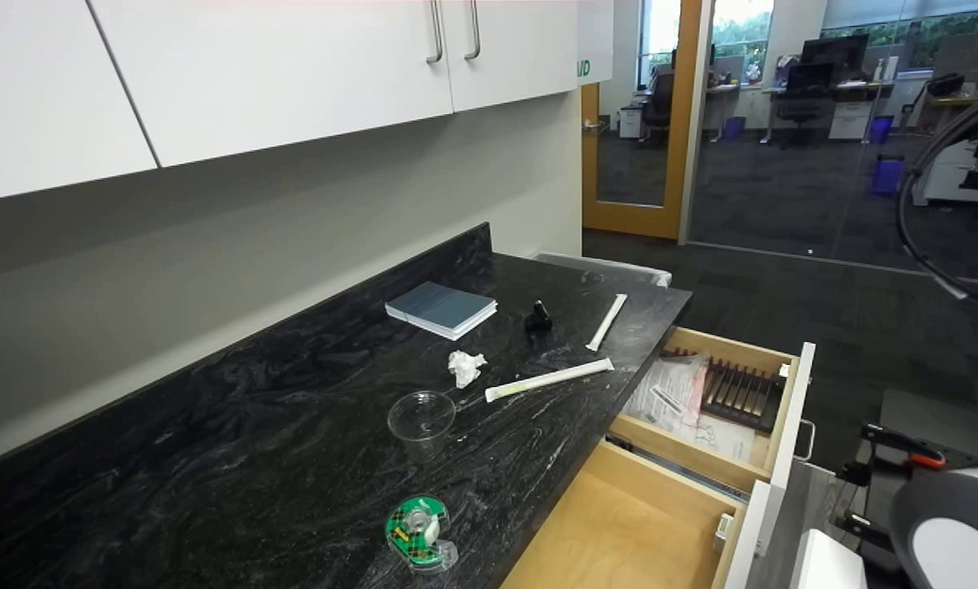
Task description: Remove the straw from the open drawer on the left and place it on the countertop, close the open left drawer
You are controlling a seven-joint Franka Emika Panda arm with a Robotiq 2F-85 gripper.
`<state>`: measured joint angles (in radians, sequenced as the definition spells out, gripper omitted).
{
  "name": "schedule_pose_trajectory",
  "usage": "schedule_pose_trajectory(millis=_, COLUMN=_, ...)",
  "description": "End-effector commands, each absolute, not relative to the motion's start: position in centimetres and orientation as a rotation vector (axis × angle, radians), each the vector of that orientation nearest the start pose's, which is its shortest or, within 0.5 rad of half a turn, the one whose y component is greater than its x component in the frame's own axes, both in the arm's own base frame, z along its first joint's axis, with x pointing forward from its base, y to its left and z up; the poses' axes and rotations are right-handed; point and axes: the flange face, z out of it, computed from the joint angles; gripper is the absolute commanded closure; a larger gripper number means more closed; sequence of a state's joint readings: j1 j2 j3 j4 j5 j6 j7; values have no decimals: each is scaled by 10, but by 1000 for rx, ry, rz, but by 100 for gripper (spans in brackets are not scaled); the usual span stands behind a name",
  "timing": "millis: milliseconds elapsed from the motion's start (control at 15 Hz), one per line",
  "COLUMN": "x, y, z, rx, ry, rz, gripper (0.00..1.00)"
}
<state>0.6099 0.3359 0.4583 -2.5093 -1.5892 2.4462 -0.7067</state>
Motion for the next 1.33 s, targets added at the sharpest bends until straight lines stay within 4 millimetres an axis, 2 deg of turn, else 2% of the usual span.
schedule_pose_trajectory(millis=0, x=209, y=371, z=145, rx=-38, ry=2337, rz=-128, gripper=100)
schedule_pose_trajectory(millis=600, x=270, y=336, z=118, rx=-78, ry=2255, rz=-113, gripper=100)
schedule_pose_trajectory(millis=1000, x=323, y=316, z=117, rx=-124, ry=2190, rz=-101, gripper=100)
schedule_pose_trajectory(millis=1133, x=331, y=317, z=122, rx=-129, ry=2183, rz=-103, gripper=100)
schedule_pose_trajectory(millis=1267, x=331, y=324, z=132, rx=-131, ry=2165, rz=-91, gripper=100)
